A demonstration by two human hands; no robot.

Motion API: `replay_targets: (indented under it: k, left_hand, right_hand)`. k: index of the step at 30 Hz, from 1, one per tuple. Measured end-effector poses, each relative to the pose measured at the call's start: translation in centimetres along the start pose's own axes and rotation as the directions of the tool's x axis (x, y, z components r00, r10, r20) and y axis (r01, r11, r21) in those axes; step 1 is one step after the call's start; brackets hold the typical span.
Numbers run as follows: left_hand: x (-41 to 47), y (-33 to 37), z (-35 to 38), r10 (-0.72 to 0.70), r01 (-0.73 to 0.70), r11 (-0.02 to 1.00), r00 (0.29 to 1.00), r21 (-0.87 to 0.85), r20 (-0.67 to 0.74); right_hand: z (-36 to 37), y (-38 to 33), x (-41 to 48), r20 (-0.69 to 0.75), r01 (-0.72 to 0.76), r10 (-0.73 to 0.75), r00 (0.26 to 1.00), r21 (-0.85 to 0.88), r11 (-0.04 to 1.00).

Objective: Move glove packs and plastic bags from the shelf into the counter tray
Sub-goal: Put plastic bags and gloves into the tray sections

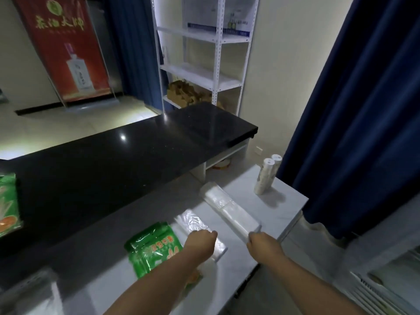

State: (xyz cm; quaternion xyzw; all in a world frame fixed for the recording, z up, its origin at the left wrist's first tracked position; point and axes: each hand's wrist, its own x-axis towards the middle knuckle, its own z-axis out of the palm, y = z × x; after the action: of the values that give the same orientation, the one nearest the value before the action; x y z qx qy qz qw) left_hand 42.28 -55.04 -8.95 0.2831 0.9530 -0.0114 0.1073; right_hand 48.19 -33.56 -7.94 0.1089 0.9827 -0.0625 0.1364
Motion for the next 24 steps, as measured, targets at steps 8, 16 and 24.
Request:
replay_targets:
  k: [8, 16, 24]
  left_hand:
    - [4.4, -4.0, 1.5, -0.103, 0.105, 0.993, 0.994, -0.062, 0.028]
    - [6.7, -4.8, 2.3, -0.274, 0.283, 0.949, 0.958, -0.14, 0.081]
    - [8.5, -1.1, 1.7, -0.479, 0.504, 0.837, 0.863, -0.213, 0.161]
  right_hand:
    - [-1.1, -2.4, 8.9, -0.01, 0.09, -0.091, 0.996, -0.041, 0.995]
    - [0.4, -3.9, 16.5, 0.157, 0.084, -0.082, 0.984, -0.01, 0.996]
    - [1.4, -3.5, 20.3, 0.169, 0.202, -0.195, 0.966, -0.027, 0.979]
